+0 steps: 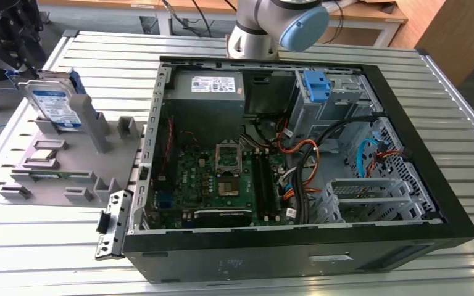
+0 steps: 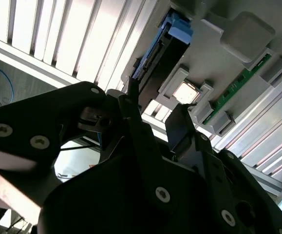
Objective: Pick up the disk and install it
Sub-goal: 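Pick up the disk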
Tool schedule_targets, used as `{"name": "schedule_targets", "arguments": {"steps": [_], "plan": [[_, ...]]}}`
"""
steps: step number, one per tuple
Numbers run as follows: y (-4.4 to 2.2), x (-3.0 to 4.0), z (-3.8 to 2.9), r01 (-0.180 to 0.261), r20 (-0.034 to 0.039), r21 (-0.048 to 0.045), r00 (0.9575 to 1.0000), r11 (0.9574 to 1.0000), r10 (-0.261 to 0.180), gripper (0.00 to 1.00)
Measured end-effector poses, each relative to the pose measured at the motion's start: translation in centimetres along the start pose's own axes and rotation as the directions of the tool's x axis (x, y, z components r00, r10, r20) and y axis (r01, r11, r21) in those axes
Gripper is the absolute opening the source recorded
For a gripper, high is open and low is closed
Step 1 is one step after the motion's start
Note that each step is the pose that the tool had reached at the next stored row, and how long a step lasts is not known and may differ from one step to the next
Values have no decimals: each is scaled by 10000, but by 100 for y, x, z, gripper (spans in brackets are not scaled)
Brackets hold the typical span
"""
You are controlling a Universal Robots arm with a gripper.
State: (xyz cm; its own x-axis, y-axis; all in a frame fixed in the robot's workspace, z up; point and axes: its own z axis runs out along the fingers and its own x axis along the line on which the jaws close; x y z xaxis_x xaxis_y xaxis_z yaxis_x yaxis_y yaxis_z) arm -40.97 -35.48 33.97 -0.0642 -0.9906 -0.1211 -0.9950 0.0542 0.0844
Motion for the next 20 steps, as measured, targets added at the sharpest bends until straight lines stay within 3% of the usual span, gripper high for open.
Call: {"name": "schedule_targets", "arguments": {"steps": [9, 16, 20], "plan": [[-11, -9, 154, 0, -1, 0, 10000, 10000, 0, 49], [-10, -68, 183, -1, -1, 1, 10000, 10000, 1, 49], [-14, -77, 247, 0, -2, 0, 10000, 10000, 0, 49]]}}
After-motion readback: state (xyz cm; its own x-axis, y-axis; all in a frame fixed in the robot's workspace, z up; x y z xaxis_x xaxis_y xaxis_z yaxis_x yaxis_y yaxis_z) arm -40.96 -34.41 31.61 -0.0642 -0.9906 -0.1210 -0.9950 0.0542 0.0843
